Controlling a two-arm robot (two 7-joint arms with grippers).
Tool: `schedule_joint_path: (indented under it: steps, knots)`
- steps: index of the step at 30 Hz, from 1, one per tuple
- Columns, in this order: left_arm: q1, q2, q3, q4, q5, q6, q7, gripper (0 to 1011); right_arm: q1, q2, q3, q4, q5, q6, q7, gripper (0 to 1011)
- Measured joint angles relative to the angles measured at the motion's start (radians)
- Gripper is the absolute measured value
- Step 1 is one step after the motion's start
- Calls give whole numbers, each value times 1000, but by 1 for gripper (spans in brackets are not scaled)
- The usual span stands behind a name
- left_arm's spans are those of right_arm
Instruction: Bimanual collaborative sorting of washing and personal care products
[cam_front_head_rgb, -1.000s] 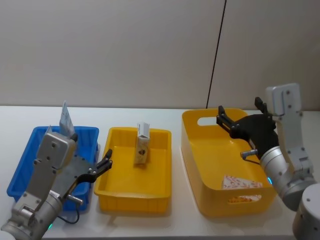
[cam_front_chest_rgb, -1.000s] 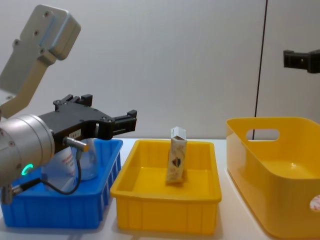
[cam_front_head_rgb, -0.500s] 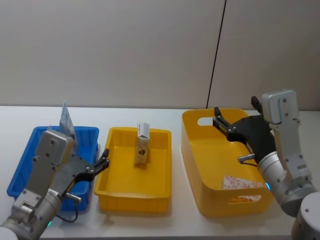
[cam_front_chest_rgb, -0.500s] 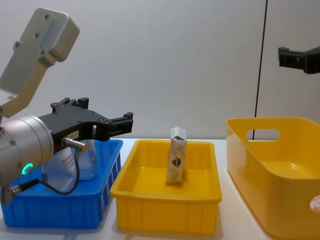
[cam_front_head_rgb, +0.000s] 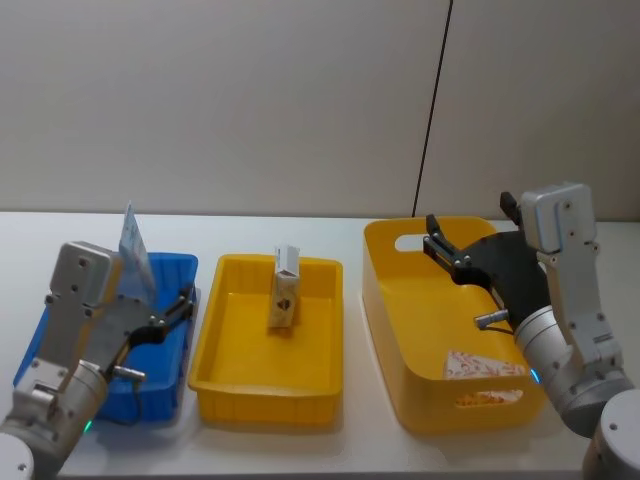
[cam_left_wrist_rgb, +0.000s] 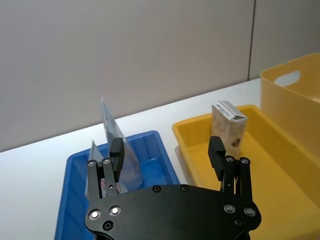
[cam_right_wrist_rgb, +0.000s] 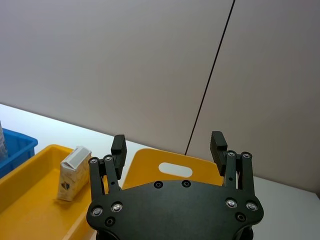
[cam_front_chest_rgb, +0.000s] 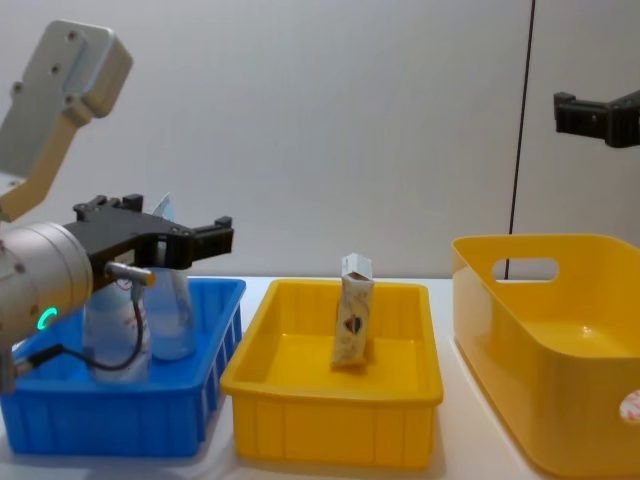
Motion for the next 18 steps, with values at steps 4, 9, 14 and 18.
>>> schedule_joint_path:
  steps: [4, 9, 14, 18]
  knots:
    - [-6, -8, -17, 10, 1, -2, 16, 1001, -1, 0, 0, 0, -1, -3, 0, 1004]
    - [-8, -14, -34, 16, 4, -5, 31, 1001, -2, 1, -1, -1, -2, -5, 1, 1004]
    - [-6, -18, -54, 16, 7, -3, 49, 1001, -2, 1, -2, -1, -2, -7, 1, 1004]
    - [-3, -21, -68, 16, 6, 13, 57, 1001, -2, 2, -2, -1, -2, -8, 1, 1004]
